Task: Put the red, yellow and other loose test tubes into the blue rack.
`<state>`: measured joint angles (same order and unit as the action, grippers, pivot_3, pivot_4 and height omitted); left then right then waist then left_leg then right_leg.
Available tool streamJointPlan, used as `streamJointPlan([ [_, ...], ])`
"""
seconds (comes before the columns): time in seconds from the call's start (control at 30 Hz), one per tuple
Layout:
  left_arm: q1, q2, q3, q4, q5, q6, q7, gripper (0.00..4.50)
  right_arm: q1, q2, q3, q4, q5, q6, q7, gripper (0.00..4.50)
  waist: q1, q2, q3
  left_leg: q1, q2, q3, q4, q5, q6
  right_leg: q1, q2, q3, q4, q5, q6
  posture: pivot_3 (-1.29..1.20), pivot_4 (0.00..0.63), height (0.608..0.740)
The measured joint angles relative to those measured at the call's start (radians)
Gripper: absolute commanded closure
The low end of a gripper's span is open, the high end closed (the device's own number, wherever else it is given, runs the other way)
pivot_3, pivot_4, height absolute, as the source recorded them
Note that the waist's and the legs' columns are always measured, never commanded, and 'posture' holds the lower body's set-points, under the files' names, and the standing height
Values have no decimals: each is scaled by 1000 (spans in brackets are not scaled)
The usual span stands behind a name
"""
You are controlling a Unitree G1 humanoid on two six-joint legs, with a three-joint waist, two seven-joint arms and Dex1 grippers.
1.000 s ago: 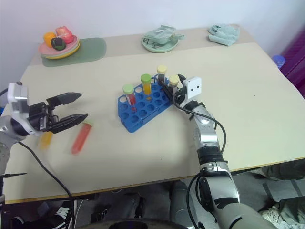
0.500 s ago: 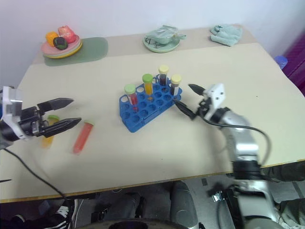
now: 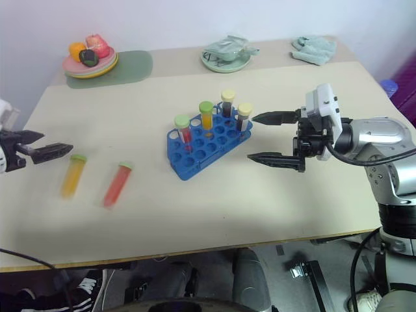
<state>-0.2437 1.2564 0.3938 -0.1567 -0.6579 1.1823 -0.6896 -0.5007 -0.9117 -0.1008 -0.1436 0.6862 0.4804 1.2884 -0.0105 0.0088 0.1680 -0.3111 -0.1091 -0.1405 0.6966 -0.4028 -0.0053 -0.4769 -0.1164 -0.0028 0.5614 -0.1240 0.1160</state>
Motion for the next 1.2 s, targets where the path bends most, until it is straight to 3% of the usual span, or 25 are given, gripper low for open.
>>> streamJointPlan([
  [0.3, -380, 78, -309, 334, 32, 267, -75, 0, 43, -4, -11, 12, -16, -53, 76, 21, -4, 0, 0, 1, -1, 1, 0, 0, -1, 0, 0, -1, 1, 0, 0, 0, 150, 740],
  [0.4, -489, 46, -411, 443, 71, 286, -95, 0, 51, -2, -15, 8, -17, -66, 72, 21, -3, 0, 0, 1, -2, 1, 1, 0, -1, 0, 0, -1, 2, 0, 0, 0, 150, 740],
  [0.6, -559, -6, -598, 584, 187, 199, -169, 0, 66, 0, -23, -1, -17, -74, 56, 21, -4, -1, 0, 0, -2, 2, 1, 0, -1, -1, 0, -1, 2, 0, 0, 0, 150, 740],
  [0.8, -626, -80, -663, 685, 291, 112, -210, 0, 71, 9, -24, -11, -18, -75, 32, 21, -2, -1, 0, -1, -3, 1, 2, 0, -1, 0, 0, -1, 2, 0, 0, 0, 150, 740],
  [1.2, -564, -153, -666, 625, 324, 178, -193, 0, 91, 8, -27, -30, -16, -72, 31, 21, -3, -1, 0, -1, -2, 1, 3, 0, -1, -1, 0, -1, 2, 0, 0, 0, 150, 740],
])
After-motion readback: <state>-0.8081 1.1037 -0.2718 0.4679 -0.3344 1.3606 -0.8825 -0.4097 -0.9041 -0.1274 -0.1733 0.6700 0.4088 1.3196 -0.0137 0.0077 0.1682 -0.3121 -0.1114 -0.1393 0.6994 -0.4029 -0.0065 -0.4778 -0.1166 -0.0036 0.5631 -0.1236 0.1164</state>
